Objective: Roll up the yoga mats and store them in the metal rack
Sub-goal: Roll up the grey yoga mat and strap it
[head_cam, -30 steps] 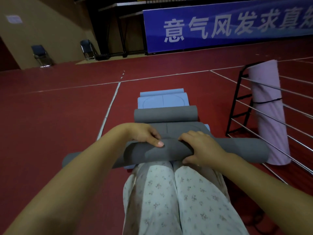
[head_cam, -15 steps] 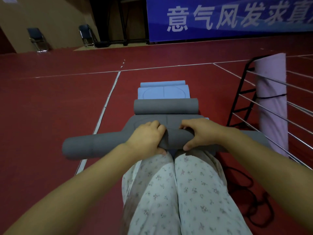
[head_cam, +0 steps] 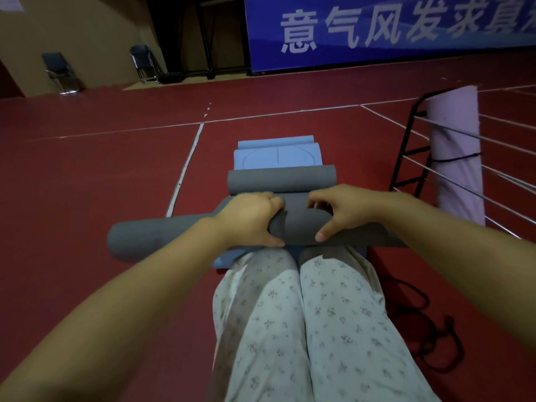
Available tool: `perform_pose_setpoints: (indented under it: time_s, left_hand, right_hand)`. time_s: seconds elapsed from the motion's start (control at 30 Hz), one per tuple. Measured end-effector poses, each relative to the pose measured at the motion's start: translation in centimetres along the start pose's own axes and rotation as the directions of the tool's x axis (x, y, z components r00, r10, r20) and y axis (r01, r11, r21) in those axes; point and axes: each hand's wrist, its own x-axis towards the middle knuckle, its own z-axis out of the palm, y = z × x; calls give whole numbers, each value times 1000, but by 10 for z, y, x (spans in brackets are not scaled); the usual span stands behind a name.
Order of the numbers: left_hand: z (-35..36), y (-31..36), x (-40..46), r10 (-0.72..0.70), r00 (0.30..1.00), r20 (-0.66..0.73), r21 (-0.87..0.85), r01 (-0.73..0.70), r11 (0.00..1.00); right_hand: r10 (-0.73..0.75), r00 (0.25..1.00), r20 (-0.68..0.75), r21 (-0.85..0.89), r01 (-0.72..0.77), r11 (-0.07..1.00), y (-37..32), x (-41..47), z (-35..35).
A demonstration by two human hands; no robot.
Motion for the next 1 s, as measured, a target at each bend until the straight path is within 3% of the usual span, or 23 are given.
perform_pose_setpoints:
  time_s: [0.23,0.33,0.47,0.67,0.73,0.83,0.9,1.0]
  left_hand:
    - [-39,41,-56,242,950,-200,54,-236,970]
    - [-19,53,-70,206,972,-110,15,-206,978]
    - [-11,48,-69,46,998,51,-105,-41,994]
    - [-23,29,-30,-6,939,344,-325,126,937]
    - [-25,23,-19,-12,900,436,-396,204,895]
    - [-24,12,-8,-18,850,526,-481,315,818]
    - [-21,5,-3,-11,820,572,-518,372,770]
    - [-15,-4,4,-5,787,617,-553,439,709]
  right_hand:
    - [-58,994,-94,-179,41,983,-40,-87,11]
    - [-48,998,-46,-139,41,989,-42,-89,38]
    - [-23,992,120,-42,28,999,-36,-63,31]
    - [42,960,276,72,-65,995,-26,-41,18]
    - [60,981,184,-24,-56,998,-28,-45,19]
    - [-17,996,-91,-101,8,995,-40,-58,27]
    - [-58,987,-147,-75,47,996,-48,-64,40]
    - [-18,970,-241,-115,-10,993,-52,-64,70]
